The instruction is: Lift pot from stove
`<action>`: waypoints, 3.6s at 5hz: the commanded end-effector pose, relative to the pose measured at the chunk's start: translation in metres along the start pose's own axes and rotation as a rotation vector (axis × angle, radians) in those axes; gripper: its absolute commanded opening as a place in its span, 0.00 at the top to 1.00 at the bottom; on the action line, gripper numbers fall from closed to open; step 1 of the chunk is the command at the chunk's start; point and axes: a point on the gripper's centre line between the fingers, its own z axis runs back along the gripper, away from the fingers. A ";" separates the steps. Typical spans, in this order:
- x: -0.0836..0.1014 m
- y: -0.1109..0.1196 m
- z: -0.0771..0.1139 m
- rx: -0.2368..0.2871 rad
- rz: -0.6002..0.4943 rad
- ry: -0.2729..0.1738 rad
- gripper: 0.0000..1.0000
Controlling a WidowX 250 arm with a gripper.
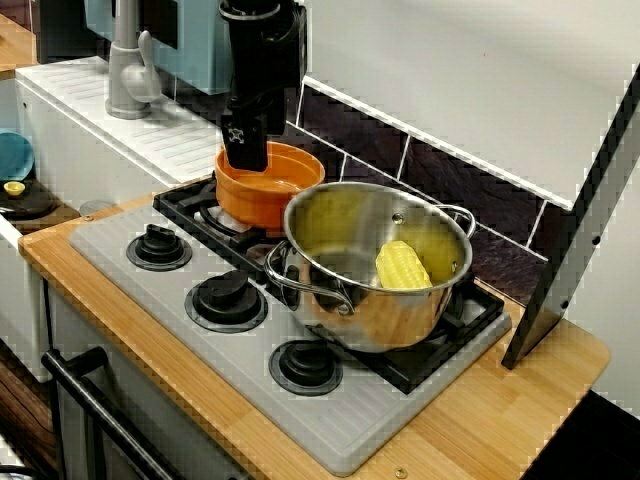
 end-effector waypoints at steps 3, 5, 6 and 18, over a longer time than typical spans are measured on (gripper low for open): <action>-0.009 -0.014 -0.036 0.062 -0.015 0.071 0.00; -0.008 -0.012 -0.037 0.036 0.005 0.088 0.00; -0.008 -0.007 -0.038 0.007 0.015 0.107 1.00; -0.008 0.002 0.032 -0.017 0.059 -0.013 1.00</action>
